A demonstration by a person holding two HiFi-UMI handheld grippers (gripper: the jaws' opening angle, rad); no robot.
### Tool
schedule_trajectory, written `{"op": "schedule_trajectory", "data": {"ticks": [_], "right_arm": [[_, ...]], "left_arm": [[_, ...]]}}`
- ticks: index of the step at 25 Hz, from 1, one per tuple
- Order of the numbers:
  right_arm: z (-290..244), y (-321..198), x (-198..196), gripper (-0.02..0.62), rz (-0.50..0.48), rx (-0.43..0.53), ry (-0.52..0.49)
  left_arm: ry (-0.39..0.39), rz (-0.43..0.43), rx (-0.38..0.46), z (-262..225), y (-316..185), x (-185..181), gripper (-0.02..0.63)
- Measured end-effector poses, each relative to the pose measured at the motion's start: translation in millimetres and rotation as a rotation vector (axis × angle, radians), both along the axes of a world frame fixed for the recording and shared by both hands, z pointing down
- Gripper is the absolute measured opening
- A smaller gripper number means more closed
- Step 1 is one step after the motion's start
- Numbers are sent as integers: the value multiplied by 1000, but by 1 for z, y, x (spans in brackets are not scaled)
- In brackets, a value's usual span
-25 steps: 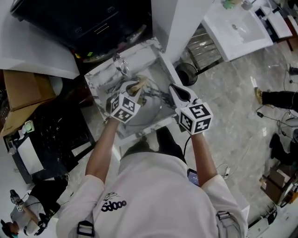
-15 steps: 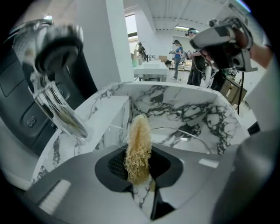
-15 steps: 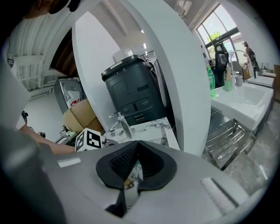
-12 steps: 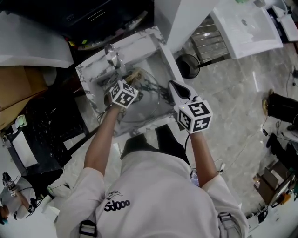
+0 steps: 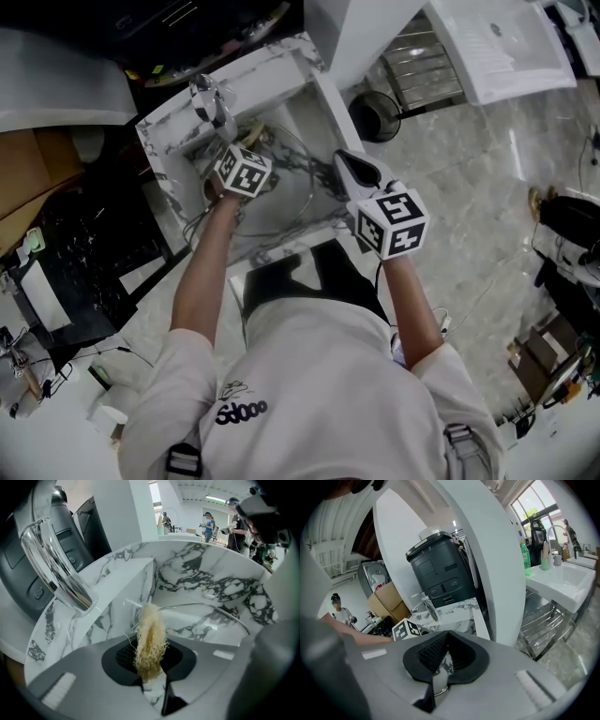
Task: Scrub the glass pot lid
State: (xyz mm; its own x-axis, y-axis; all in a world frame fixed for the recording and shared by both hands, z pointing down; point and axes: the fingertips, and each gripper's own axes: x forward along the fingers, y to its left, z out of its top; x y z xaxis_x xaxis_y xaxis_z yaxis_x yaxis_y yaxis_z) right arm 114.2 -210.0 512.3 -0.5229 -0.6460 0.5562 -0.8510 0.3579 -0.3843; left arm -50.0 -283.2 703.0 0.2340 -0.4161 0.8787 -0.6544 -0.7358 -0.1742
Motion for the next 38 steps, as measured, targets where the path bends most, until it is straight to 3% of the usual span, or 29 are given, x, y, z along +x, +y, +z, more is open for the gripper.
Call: {"op": "schedule_trajectory", "data": {"ticks": [15, 38], "right_arm": [[4, 14, 5, 3, 2, -15, 6], [4, 28, 6, 3, 5, -18, 7]], "left_arm": [[70, 0, -7, 9, 8, 28, 71], [34, 16, 70, -5, 17, 39, 147]]}}
